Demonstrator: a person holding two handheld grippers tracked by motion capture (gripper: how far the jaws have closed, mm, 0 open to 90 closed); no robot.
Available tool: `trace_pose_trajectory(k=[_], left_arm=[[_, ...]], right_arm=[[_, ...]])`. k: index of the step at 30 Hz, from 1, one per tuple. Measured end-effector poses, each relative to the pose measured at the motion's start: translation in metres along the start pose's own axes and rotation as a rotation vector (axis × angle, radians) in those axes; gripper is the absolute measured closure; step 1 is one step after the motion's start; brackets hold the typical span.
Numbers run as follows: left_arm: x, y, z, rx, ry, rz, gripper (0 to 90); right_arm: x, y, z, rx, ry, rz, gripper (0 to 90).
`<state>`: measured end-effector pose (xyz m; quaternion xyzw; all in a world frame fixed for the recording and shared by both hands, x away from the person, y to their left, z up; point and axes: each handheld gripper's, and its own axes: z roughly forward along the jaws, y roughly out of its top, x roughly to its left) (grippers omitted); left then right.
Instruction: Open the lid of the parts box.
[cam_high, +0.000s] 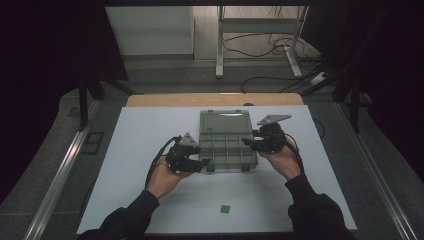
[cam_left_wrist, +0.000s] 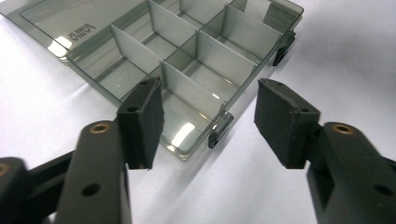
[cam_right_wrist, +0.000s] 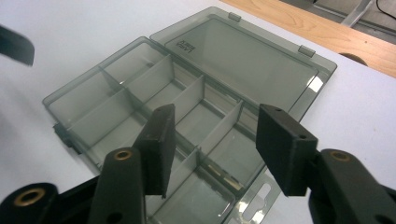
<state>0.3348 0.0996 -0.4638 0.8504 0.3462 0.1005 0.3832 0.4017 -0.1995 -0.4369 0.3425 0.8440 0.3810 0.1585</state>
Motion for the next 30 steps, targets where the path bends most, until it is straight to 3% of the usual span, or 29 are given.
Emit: trace_pose_trajectory(k=[8,15,23,30], left_arm=[[0.003,-0.006,-0.01,-0.008,-0.005,-0.033,30.1],[0.002,-0.01,-0.016,0.004,0.008,-0.021,19.8],[0.001,-0.014,-0.024,0.001,0.02,-0.013,14.1],[0.003,-0.021,-0.038,-0.022,0.01,-0.042,10.8]], right_arm=[[0.004,-0.006,-0.015,-0.048,0.057,0.042,34.4],[0.007,-0.013,-0.028,-0.074,0.062,0.07,24.7],[0.011,-0.021,-0.038,-0.074,0.051,0.049,16.4],[0.017,-0.027,-0.048,-0.093,0.08,0.047,8.1]])
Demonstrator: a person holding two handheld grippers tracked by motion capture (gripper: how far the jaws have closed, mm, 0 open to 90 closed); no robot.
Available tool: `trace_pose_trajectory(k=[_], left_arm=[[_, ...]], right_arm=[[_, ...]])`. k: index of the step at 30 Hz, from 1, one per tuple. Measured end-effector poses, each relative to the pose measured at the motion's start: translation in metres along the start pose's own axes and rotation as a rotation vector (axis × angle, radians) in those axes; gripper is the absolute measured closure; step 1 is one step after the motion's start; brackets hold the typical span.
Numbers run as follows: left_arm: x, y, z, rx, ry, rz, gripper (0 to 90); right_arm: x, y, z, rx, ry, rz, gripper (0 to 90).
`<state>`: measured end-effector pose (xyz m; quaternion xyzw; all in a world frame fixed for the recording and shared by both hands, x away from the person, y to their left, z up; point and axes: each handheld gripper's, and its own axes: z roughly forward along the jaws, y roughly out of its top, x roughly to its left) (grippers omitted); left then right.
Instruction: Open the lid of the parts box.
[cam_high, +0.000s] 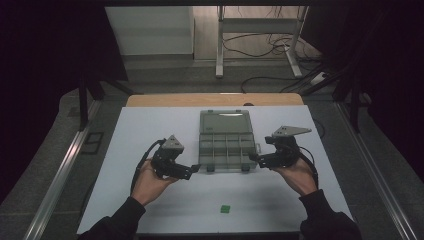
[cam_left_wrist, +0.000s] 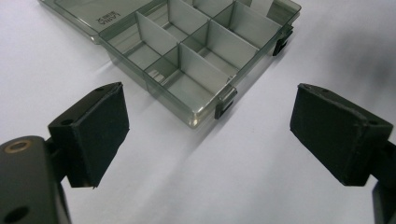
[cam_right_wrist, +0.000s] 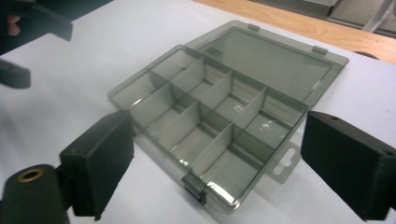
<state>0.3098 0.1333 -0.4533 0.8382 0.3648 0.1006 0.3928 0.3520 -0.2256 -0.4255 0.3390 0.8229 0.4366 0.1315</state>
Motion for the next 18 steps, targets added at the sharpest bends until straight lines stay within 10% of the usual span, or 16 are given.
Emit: trace_pose_trajectory(k=[18], left_arm=[[-0.002,-0.024,-0.034,-0.05,0.022,-0.024,4.8]], right_arm=[[0.014,-0.018,-0.024,-0.009,0.003,0.023,1.1]])
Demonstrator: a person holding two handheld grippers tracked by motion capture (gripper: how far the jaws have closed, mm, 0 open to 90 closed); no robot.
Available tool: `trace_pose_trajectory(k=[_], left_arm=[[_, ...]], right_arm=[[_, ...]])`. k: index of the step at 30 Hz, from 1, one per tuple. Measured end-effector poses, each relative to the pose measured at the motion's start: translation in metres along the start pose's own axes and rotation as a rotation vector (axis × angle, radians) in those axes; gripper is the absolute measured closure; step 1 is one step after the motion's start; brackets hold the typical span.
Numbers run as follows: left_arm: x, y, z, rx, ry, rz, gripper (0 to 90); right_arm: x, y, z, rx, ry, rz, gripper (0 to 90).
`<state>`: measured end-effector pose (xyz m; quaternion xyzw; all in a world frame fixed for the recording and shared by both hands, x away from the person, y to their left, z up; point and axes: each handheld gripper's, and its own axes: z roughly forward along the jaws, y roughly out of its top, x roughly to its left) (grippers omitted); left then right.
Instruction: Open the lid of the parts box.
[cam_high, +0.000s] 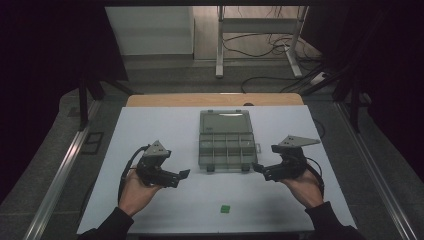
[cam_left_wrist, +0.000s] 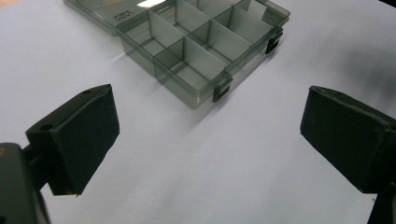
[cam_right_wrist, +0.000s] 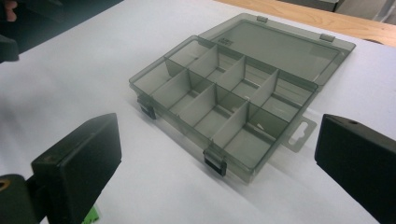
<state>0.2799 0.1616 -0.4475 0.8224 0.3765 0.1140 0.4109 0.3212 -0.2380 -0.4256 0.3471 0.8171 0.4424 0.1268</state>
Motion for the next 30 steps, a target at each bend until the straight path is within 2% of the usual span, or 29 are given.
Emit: trace_pose_trajectory(k=[12,18,30], left_arm=[[0.0,-0.018,-0.022,-0.006,0.074,0.011,2.1],[0.002,-0.027,-0.032,-0.026,0.088,-0.015,1.5],[0.003,-0.044,-0.048,-0.032,0.117,-0.047,0.5]], right_arm=[[0.006,-0.013,-0.016,0.003,-0.039,-0.016,1.1],[0.009,-0.021,-0.023,0.015,-0.066,-0.02,1.2],[0.013,-0.037,-0.038,0.012,-0.099,-0.01,1.2]])
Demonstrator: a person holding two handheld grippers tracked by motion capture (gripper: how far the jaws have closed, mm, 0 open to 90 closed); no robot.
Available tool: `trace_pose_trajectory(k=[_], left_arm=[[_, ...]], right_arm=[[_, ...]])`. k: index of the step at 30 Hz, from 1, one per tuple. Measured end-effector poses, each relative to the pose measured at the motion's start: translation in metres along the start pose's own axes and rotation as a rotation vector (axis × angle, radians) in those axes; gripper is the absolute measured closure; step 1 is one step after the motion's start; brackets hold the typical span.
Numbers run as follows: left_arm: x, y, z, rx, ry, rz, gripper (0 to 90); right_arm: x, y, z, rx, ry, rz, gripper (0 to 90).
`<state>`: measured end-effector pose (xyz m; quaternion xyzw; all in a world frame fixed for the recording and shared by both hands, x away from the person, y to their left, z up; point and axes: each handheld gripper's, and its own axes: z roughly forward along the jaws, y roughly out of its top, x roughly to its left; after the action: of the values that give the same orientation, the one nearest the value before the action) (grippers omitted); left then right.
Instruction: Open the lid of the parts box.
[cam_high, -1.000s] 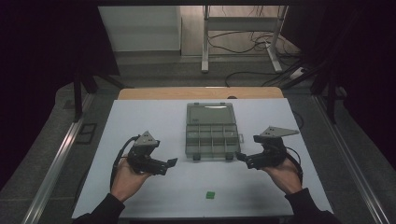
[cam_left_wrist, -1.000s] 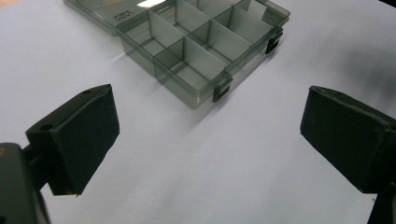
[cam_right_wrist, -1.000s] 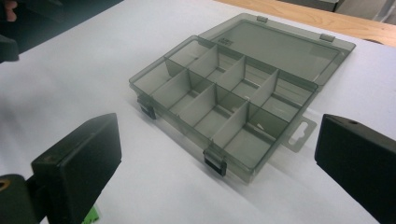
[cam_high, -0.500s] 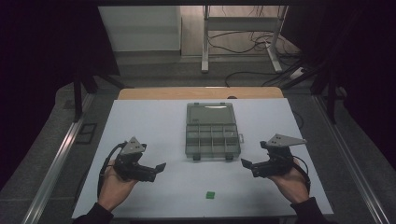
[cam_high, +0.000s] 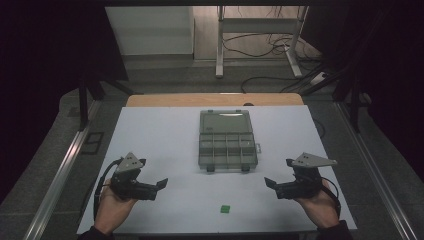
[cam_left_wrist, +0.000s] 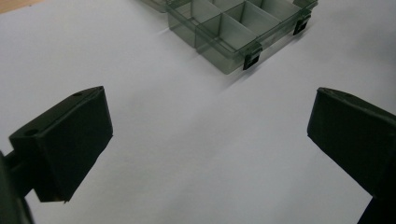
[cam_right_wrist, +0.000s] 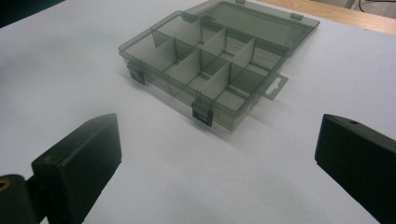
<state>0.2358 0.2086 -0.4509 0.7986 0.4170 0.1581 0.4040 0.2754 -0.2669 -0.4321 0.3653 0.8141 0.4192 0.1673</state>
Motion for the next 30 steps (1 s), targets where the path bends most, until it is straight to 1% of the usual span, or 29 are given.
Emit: trace_pose_trajectory(k=[5,12,15,19,24,30], left_arm=[[0.0,-0.005,-0.003,0.006,0.014,0.001,0.4],[0.0,-0.012,-0.005,0.015,0.035,0.001,0.4],[-0.001,-0.014,-0.005,0.025,0.032,-0.004,0.1],[-0.001,-0.018,-0.007,0.025,0.036,-0.009,0.0],[0.001,-0.021,-0.008,0.038,0.028,-0.025,0.0],[0.0,-0.021,-0.007,0.037,0.04,-0.006,0.0]], right_arm=[[-0.001,-0.008,-0.005,0.007,-0.009,0.013,1.2],[-0.002,-0.018,-0.01,0.019,-0.014,0.016,1.3],[-0.002,-0.021,-0.011,0.023,-0.015,0.02,1.3],[-0.003,-0.025,-0.013,0.025,-0.012,0.021,1.2],[-0.004,-0.03,-0.014,0.044,-0.012,0.024,1.2],[-0.005,-0.032,-0.014,0.048,-0.008,0.026,1.1]])
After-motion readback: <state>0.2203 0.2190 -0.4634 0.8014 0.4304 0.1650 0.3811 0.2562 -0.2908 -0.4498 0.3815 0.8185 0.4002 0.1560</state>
